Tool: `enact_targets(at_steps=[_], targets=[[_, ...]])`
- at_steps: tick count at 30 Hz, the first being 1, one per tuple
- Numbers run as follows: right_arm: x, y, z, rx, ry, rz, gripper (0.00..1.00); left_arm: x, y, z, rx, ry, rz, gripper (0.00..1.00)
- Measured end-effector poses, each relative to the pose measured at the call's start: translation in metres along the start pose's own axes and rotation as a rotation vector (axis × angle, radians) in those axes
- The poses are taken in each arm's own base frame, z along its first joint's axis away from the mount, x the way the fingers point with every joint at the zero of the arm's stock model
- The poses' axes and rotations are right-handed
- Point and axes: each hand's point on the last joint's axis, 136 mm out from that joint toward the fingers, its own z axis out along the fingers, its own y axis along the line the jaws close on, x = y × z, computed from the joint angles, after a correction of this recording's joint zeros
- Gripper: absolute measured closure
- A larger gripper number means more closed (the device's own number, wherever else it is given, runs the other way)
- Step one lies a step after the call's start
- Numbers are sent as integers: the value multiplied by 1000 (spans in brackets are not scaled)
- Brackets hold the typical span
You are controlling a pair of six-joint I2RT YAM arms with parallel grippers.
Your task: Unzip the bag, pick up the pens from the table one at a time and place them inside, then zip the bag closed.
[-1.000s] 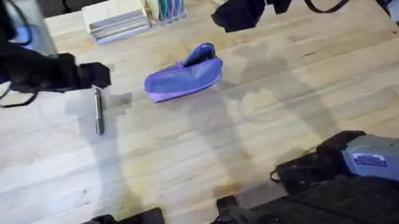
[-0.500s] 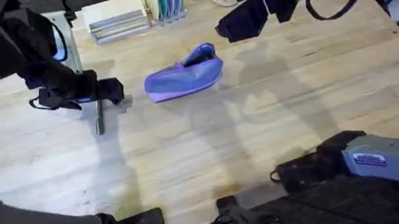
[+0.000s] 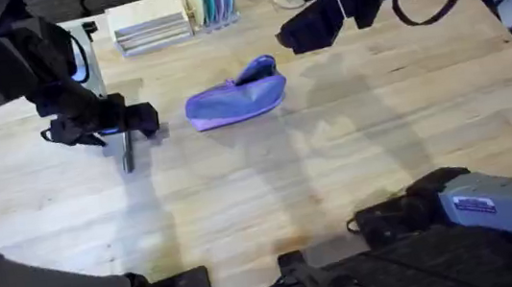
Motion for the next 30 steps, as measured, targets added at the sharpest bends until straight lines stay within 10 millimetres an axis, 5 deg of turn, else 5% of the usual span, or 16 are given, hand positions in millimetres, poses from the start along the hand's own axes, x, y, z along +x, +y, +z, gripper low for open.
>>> enact_targets(at_steps=[3,9,22,26,30], targets=[[0,0,0,1,0,0,4,0,0,0,1,-2,-4,70],[2,-6,0,36,13,0,4,-5,2,0,-7,-23,-11,915],[3,-9,0,51,16,-1,4,-10,0,-8,-7,-54,-6,960],[3,-9,0,51,16,-1,4,-23,-12,-35,2,-153,25,960],[3,-9,0,51,16,-1,4,-50,-38,-85,41,-344,88,959]])
